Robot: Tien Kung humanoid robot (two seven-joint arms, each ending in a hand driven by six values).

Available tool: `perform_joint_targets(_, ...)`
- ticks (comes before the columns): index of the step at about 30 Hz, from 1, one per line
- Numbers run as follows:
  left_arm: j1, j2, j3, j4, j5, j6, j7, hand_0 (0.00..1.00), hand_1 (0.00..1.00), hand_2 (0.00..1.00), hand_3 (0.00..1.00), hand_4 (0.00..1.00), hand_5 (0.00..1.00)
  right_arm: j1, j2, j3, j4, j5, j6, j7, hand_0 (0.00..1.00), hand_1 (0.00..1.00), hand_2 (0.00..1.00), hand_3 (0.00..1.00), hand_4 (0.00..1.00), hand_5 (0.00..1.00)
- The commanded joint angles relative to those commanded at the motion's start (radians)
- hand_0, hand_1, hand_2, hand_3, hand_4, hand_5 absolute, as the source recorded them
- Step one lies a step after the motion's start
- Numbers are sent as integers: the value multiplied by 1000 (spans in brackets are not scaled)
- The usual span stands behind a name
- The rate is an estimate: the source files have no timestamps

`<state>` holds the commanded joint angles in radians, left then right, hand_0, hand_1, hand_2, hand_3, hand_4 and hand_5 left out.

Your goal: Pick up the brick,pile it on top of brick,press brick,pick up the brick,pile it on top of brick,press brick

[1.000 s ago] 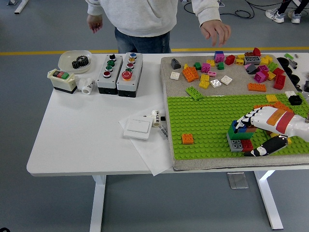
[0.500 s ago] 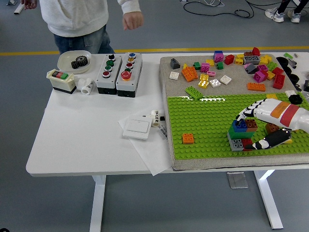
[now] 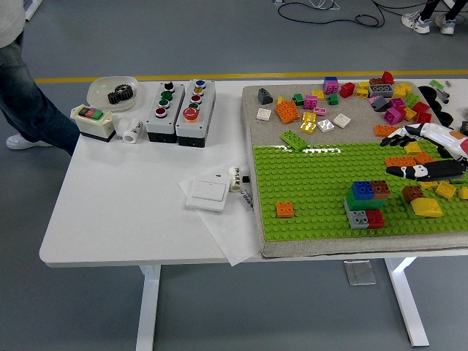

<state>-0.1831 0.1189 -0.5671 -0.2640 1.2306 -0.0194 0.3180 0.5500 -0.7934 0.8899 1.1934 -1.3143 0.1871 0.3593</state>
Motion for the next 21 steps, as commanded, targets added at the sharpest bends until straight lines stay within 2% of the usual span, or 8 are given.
perform_joint_targets(3, 3, -1, 0, 1, -1, 2, -1, 753, 741, 750, 594, 660, 590, -18, 6, 37, 3, 130, 27, -84, 777, 760, 784, 812, 940, 630)
perform_joint_targets(4, 3, -1, 0, 1, -1, 3, -2, 753, 740, 750, 594, 660, 590, -22, 8, 47, 4, 175, 29, -110, 817, 794, 830, 852, 976, 670)
perform_joint_targets(9, 6, -2, -1, 2, -1, 5, -4, 753, 740, 750, 594, 660, 590, -50, 23, 101, 3, 377, 8, -194, 817, 794, 830, 852, 976, 670)
perform_joint_targets(10, 7, -2, -1, 2, 0, 5, -4, 752, 739, 748, 594, 659, 591, -55, 25, 109, 2, 416, 4, -199, 872, 848, 882, 998, 998, 779)
perform_joint_targets(15, 6, -2, -11, 3, 16, 2, -6, 752, 739, 748, 594, 659, 591, -97, 44, 175, 8, 630, -27, -184, 872, 848, 882, 998, 998, 779)
perform_joint_targets(17, 6, -2, -14, 4, 19, 3, -6, 750, 740, 747, 594, 657, 589, -116, 57, 208, 10, 715, -32, -187, 909, 870, 914, 998, 998, 812)
perform_joint_targets(21, 5, -2, -15, 6, 22, 4, -8, 750, 740, 747, 594, 657, 589, -153, 81, 276, 9, 863, -20, -208, 909, 870, 914, 998, 998, 812)
